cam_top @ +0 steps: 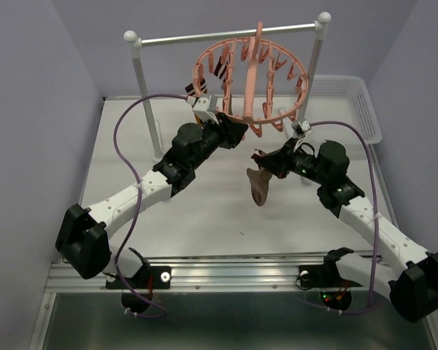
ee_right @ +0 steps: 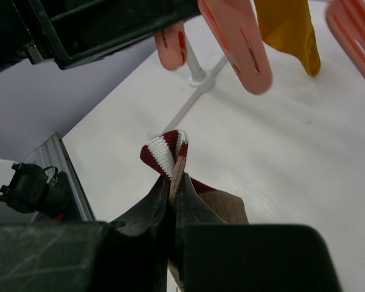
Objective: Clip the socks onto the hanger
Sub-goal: Clamp the sock onto the hanger.
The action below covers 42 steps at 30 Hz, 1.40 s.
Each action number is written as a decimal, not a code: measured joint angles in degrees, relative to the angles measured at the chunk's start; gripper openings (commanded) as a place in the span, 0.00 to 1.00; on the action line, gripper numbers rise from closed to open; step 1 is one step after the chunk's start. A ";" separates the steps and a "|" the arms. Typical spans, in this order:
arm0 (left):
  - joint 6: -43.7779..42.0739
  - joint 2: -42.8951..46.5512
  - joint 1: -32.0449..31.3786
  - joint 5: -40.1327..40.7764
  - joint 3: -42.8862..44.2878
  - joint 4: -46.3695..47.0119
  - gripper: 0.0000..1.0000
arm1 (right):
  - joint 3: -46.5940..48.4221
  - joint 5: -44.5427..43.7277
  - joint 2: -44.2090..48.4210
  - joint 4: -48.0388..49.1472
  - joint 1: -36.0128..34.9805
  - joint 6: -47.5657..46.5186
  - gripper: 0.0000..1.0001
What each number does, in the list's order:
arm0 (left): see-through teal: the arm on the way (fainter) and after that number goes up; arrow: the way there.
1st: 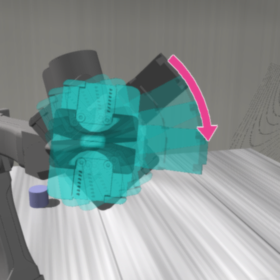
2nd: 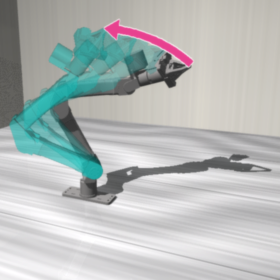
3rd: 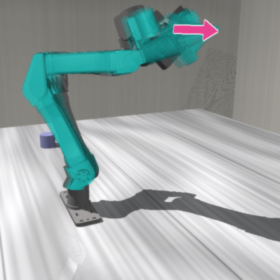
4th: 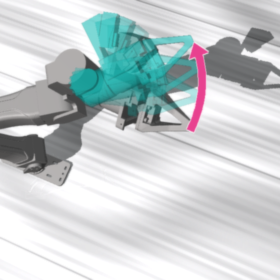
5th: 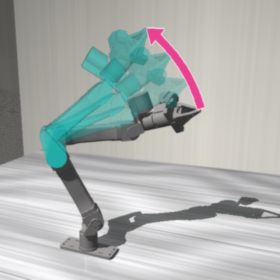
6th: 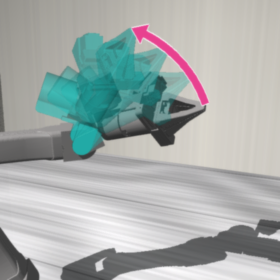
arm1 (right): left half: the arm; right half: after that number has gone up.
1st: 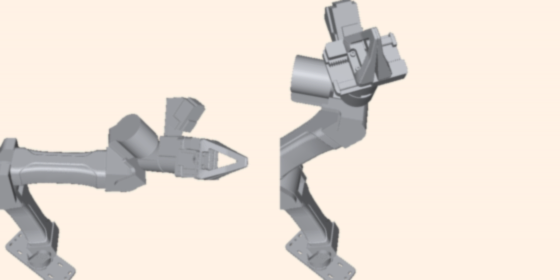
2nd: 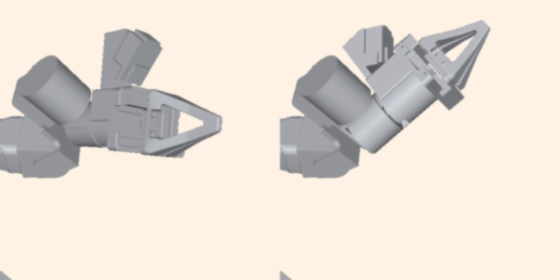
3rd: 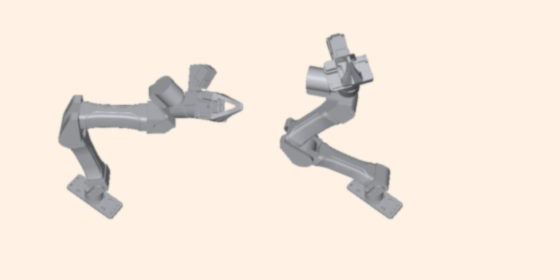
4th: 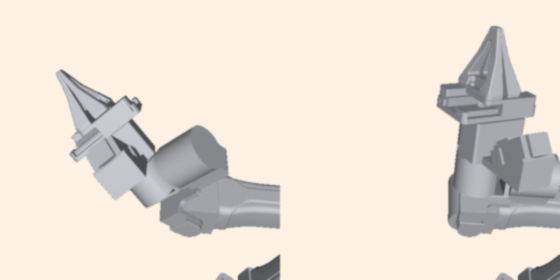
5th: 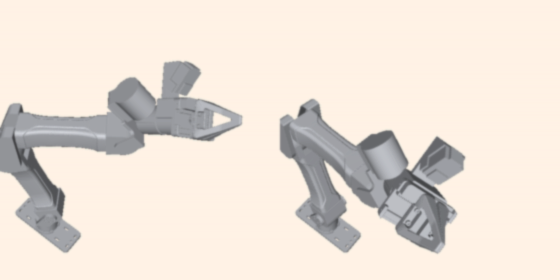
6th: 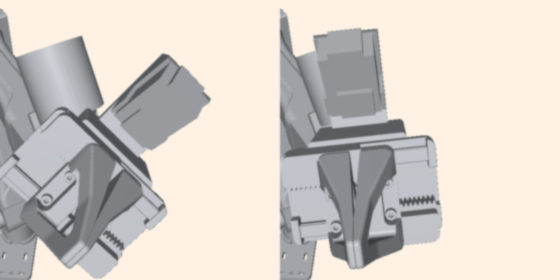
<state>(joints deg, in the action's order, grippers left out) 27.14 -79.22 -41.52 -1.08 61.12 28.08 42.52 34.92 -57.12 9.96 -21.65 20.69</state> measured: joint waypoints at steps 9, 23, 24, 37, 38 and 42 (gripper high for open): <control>1.03 0.00 -0.61 0.02 0.00 0.31 0.00 | 0.07 -7.61 -8.15 10.75 -6.73 -1.44 0.04; 1.27 0.00 -1.18 1.03 0.00 0.46 0.00 | 0.98 -14.62 -12.26 19.23 -7.89 0.74 0.04; 1.27 0.00 -1.18 1.14 0.00 0.44 0.00 | 0.98 -14.71 -12.41 19.37 -7.98 0.83 0.04; 1.22 0.00 -1.18 1.40 0.00 0.46 0.00 | 1.44 -15.87 -12.79 21.79 -8.46 2.12 0.04; 1.22 0.00 -1.18 1.40 0.00 0.46 0.00 | 1.77 -15.87 -12.98 21.84 -8.46 2.27 0.04; 1.20 0.00 -1.18 1.51 0.00 0.48 0.00 | 2.12 -15.43 -13.53 22.29 -8.44 3.19 0.05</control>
<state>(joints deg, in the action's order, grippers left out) 28.34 -79.22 -42.70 0.43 61.12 28.56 44.64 19.49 -70.65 32.25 -30.09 23.88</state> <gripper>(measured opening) 0.371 0.060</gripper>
